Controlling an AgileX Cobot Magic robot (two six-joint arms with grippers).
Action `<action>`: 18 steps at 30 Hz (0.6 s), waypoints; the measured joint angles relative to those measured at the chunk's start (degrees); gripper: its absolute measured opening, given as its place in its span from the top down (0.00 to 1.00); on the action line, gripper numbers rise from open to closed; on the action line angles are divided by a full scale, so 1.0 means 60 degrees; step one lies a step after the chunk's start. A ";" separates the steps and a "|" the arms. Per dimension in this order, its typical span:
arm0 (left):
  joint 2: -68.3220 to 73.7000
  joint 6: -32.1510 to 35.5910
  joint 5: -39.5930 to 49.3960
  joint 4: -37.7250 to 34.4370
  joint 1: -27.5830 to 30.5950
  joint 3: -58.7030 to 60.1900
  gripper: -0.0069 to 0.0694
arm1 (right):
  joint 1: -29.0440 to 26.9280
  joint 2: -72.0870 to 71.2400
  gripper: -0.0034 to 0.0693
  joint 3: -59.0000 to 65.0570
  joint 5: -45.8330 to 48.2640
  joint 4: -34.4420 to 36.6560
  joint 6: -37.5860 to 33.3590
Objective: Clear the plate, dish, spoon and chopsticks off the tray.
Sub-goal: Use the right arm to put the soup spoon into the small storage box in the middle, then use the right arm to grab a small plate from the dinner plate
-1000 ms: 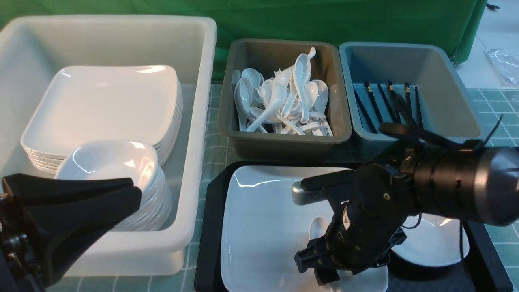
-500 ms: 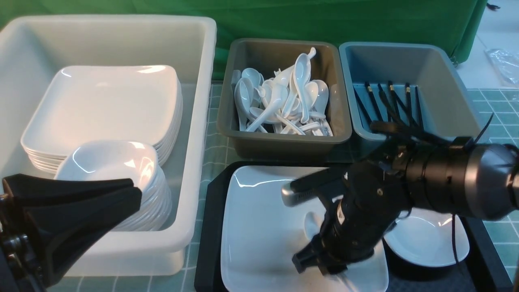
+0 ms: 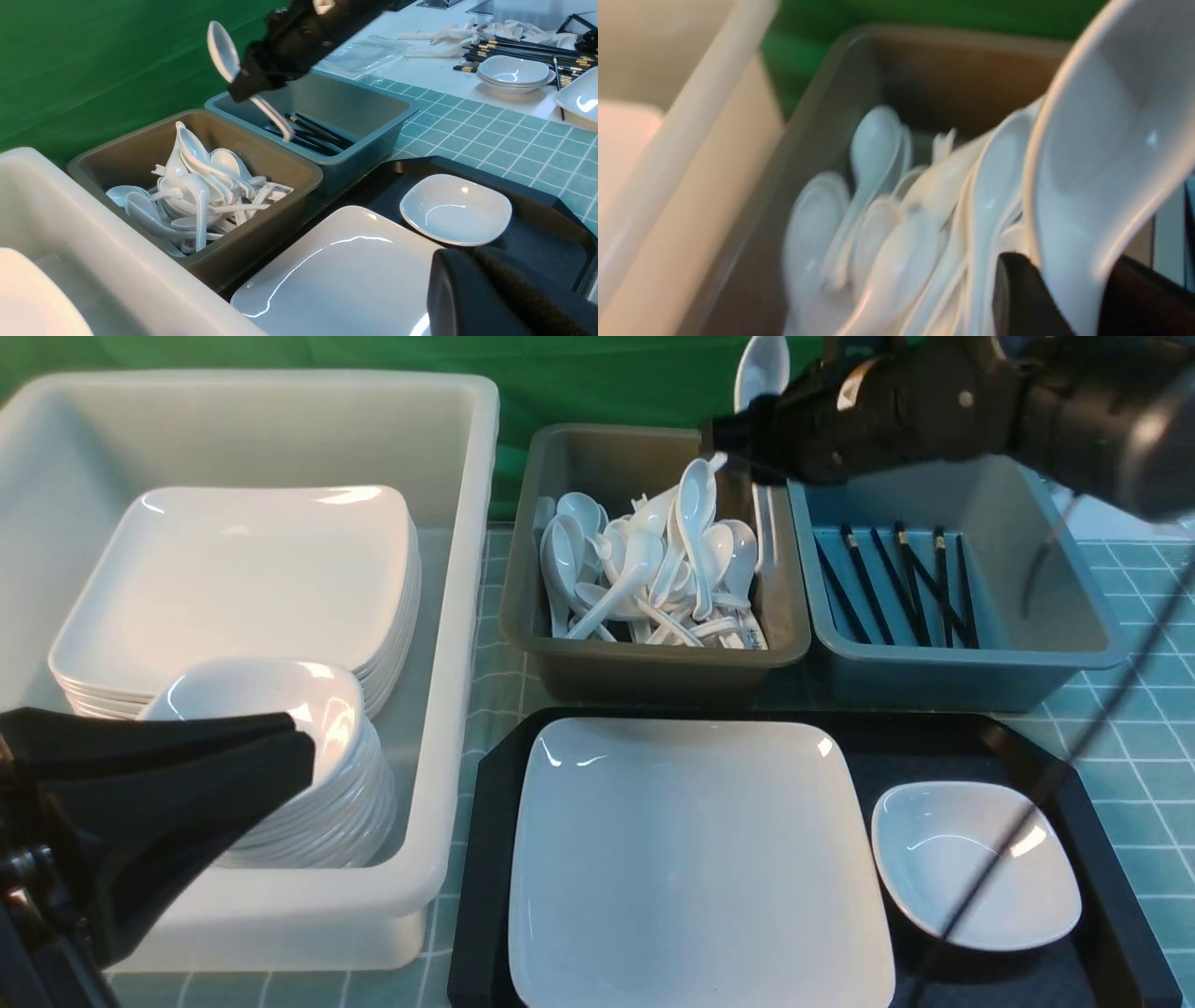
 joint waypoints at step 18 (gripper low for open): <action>0.0000 0.0000 0.0635 0.0000 0.0000 0.0000 0.89 | 0.0283 -0.2638 0.74 0.0244 0.8132 -0.0719 -0.2661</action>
